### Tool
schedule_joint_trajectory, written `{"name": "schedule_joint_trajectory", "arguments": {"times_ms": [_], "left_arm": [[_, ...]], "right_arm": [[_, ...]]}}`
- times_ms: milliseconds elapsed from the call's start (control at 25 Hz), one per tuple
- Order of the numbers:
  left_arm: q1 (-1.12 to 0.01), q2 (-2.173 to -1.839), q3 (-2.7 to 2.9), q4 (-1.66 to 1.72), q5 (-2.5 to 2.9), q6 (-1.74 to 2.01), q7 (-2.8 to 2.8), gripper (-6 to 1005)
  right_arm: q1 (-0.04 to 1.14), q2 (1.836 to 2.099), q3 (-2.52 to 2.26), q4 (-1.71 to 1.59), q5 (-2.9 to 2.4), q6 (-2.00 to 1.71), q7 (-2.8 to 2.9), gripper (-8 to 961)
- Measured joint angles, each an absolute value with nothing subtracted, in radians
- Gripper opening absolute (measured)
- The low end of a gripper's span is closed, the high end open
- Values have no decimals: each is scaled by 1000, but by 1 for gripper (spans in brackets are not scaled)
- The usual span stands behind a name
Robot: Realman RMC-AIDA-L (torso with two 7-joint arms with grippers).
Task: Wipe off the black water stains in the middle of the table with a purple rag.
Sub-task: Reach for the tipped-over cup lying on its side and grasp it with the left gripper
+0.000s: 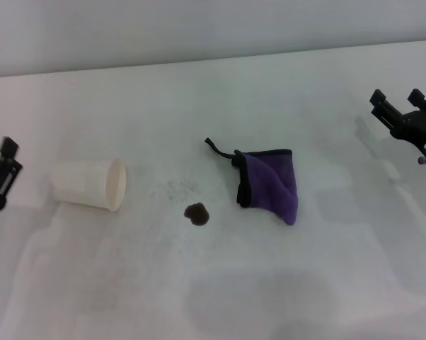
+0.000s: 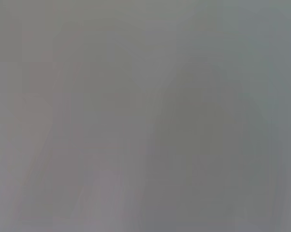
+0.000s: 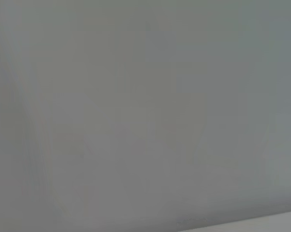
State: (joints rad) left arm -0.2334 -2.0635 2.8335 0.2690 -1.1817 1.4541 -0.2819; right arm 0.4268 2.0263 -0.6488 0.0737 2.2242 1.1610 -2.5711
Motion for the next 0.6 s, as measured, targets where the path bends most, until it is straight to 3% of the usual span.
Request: {"name": "schedule_joint_trajectory", "arguments": {"times_ms": [360, 480, 600], "left_arm": [[-329, -1988, 2840, 166, -1086, 1510, -608, 865], [-407, -1979, 2841, 9, -974, 1531, -806, 864], [-482, -1992, 2842, -176, -841, 1596, -946, 863]], "right_arm": [[426, 2026, -649, 76, 2224, 1182, -2571, 876], [426, 2026, -649, 78, 2224, 1186, -2571, 876], [429, 2026, -649, 85, 2224, 1186, -2571, 876]]}}
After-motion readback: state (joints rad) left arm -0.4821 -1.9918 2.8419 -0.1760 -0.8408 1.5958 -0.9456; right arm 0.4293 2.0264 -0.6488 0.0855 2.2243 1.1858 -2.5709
